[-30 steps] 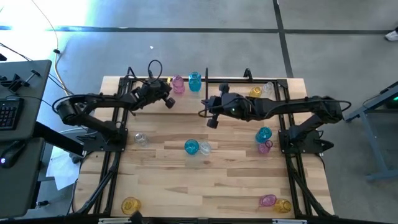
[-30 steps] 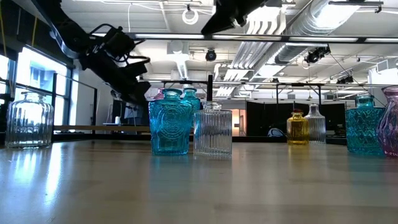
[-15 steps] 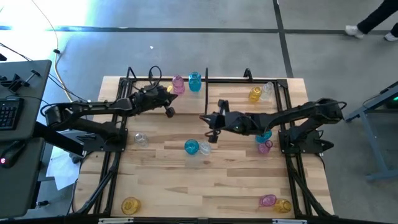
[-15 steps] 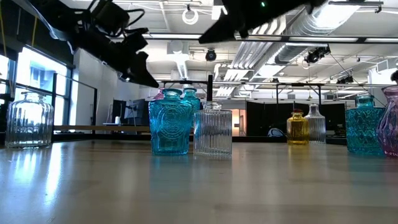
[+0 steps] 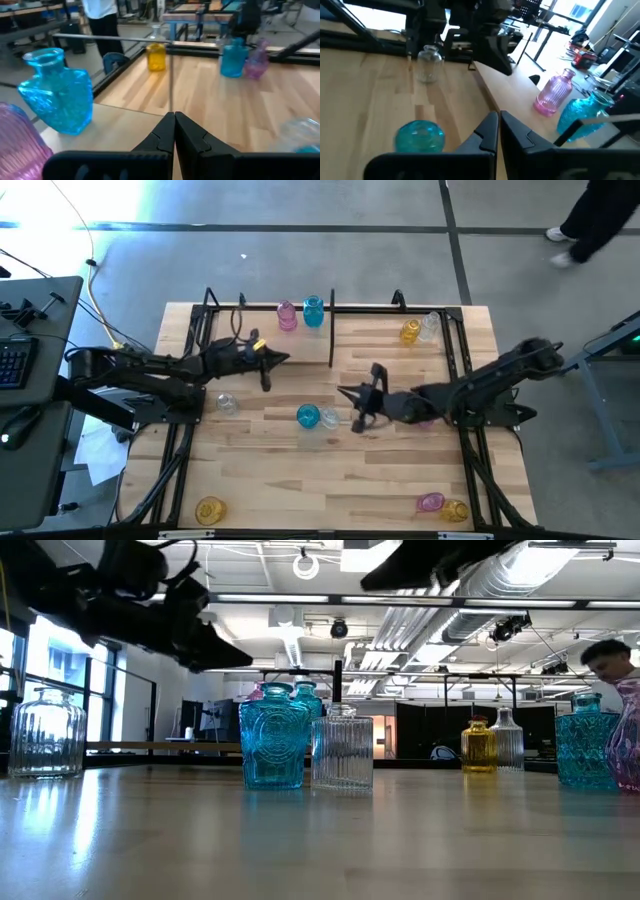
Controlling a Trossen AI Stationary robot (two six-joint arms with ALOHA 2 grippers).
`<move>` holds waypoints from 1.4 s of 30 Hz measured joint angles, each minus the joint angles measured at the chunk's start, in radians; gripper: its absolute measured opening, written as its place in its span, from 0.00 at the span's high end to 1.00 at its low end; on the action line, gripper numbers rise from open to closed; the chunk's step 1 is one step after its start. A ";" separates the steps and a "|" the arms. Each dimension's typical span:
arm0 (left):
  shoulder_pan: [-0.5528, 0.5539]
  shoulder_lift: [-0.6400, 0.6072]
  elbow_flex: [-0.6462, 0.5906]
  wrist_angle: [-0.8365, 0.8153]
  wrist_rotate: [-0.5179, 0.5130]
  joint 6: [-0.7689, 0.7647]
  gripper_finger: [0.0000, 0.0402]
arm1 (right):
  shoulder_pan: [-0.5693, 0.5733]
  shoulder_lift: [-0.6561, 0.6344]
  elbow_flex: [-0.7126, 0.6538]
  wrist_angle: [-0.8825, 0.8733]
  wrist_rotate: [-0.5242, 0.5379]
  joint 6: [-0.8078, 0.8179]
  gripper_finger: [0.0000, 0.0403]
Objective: Sort vases onto shelf
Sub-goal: Put the top right transparent flower vase on the shelf
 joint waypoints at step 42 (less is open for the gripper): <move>-0.320 -0.258 -0.117 -0.067 -0.097 0.061 1.00 | -0.771 -0.297 0.000 -0.982 -0.010 0.794 0.49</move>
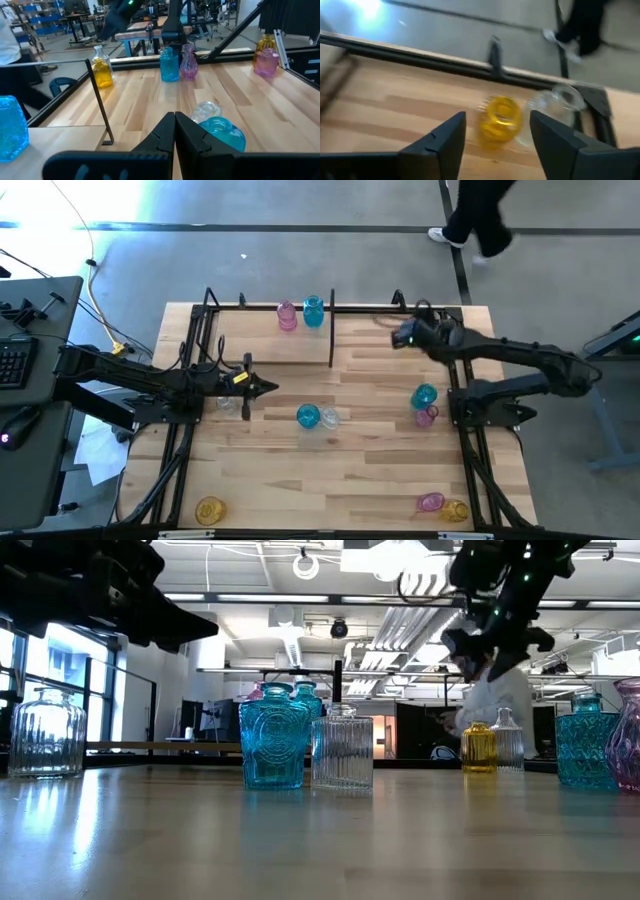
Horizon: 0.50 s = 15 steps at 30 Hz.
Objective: Sort vases onto shelf
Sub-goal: Put the top right transparent flower vase on the shelf
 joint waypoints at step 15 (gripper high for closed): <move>0.001 0.000 0.000 0.009 -0.005 -0.025 1.00 | -0.317 0.011 0.000 -0.030 -0.048 -0.045 0.40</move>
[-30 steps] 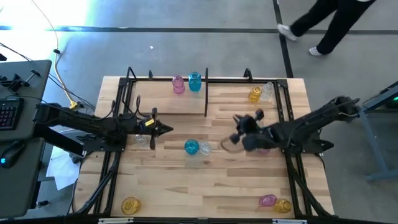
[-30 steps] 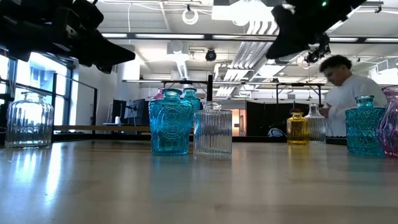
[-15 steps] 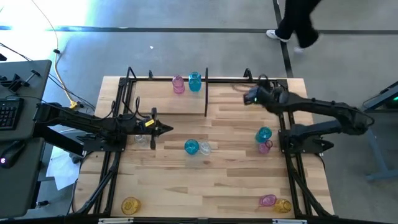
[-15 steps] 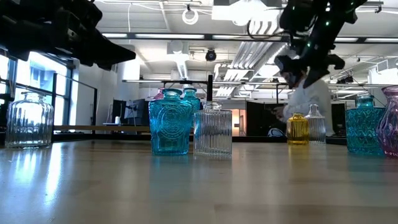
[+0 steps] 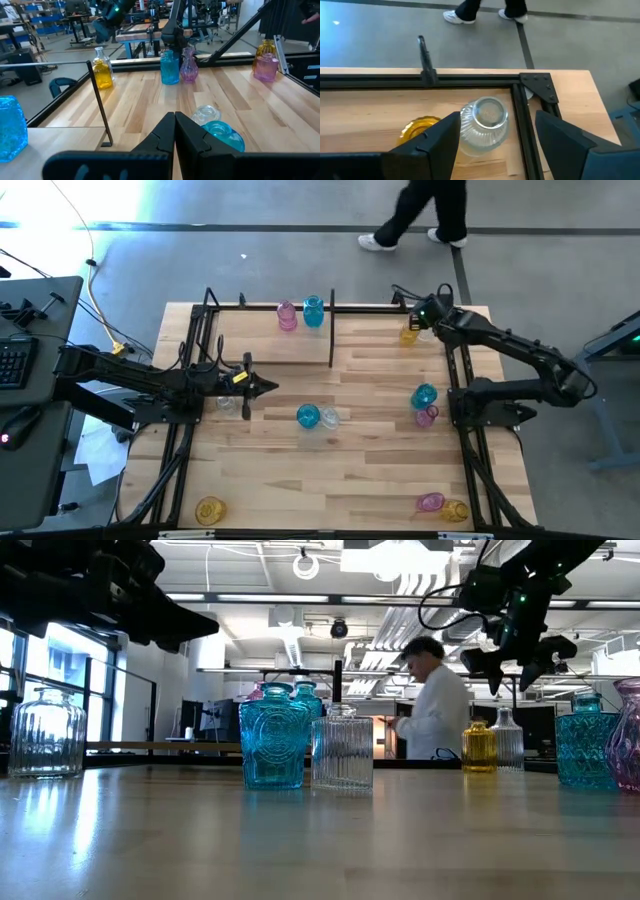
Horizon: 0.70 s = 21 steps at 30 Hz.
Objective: Sort vases onto shelf
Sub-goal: Put the top right transparent flower vase on the shelf
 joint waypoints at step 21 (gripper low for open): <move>-0.001 0.000 0.000 -0.001 -0.010 -0.003 1.00 | -0.068 0.125 0.000 0.078 -0.018 0.017 0.40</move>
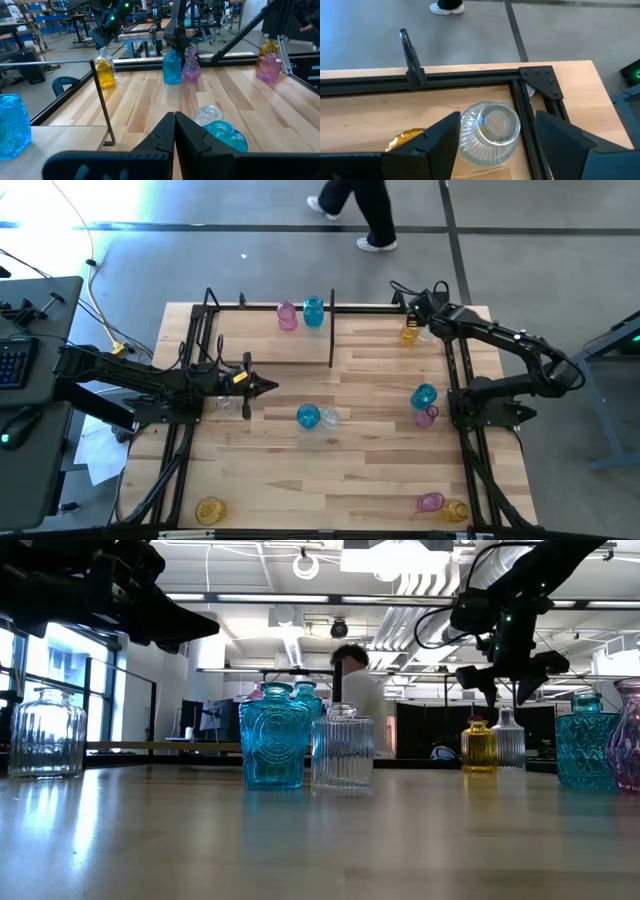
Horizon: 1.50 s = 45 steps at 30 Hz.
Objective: Sort vases onto shelf
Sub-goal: Put the top right transparent flower vase on the shelf
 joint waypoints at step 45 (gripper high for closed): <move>0.000 0.000 0.000 -0.001 -0.001 0.000 1.00 | -0.010 0.146 0.000 0.037 0.061 -0.017 0.76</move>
